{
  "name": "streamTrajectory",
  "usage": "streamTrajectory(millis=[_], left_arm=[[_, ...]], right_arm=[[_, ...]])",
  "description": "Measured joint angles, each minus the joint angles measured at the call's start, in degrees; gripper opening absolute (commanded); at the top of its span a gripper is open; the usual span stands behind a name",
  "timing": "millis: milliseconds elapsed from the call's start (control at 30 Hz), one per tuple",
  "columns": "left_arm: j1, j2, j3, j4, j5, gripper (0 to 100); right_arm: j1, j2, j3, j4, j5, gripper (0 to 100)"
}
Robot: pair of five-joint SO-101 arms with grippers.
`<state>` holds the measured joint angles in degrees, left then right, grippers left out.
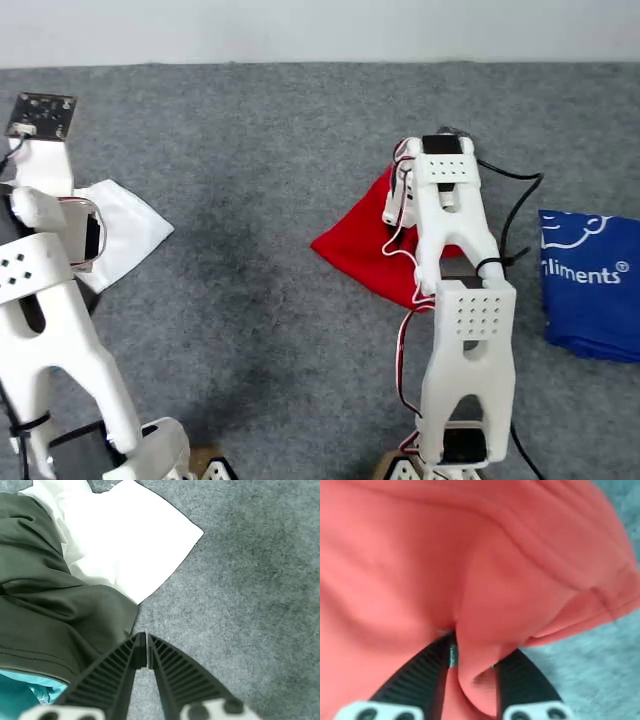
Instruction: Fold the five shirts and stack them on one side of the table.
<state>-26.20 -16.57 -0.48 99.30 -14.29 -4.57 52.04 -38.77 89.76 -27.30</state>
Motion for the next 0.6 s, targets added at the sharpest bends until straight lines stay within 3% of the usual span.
streamTrajectory(millis=[300,600], left_arm=[[0.0,0.0,0.0,0.0,0.0,1],[0.0,0.0,0.0,0.0,0.0,1]], right_arm=[[5.36,-8.09,-1.93,10.29,19.52,0.9],[15.65,-24.62,1.49,10.73,40.09,0.9]])
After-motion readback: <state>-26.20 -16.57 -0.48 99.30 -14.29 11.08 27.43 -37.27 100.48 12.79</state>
